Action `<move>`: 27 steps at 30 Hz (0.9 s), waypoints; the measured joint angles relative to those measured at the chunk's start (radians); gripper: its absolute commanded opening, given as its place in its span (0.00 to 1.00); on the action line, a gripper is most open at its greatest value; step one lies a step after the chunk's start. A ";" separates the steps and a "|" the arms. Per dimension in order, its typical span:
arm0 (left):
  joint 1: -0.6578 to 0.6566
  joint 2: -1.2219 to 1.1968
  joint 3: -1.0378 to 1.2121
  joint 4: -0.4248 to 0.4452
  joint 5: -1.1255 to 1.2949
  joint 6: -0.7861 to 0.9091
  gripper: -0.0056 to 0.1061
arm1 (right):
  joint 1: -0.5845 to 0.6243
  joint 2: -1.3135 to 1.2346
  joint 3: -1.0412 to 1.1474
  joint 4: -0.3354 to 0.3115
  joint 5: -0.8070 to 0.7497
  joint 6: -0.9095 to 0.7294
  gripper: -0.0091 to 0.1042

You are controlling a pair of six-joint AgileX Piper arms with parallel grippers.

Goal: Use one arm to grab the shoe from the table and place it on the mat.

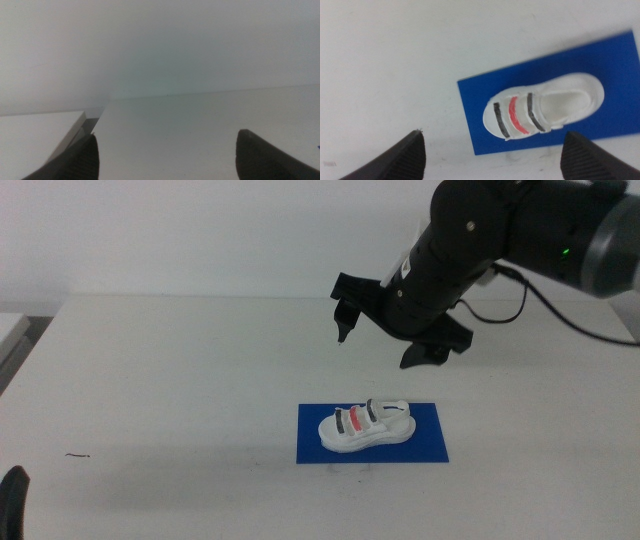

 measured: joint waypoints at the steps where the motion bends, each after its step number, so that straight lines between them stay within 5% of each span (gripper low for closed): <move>1: 0.000 0.000 0.000 0.000 0.000 0.000 0.89 | 0.000 -0.009 0.000 -0.004 -0.002 -0.042 0.80; 8: 0.000 0.000 0.000 0.000 0.000 0.000 0.89 | -0.020 -0.202 0.206 -0.036 -0.127 -0.358 0.80; 15: 0.000 0.000 0.000 0.000 0.000 0.000 0.89 | -0.114 -0.689 0.765 0.050 -0.644 -0.837 0.80; 23: 0.000 0.000 0.000 0.000 0.000 0.000 0.89 | -0.298 -1.196 1.223 0.071 -0.951 -0.928 0.80; 27: 0.000 0.000 0.000 0.000 0.000 0.000 0.89 | -0.398 -1.384 1.352 0.011 -0.967 -0.932 0.80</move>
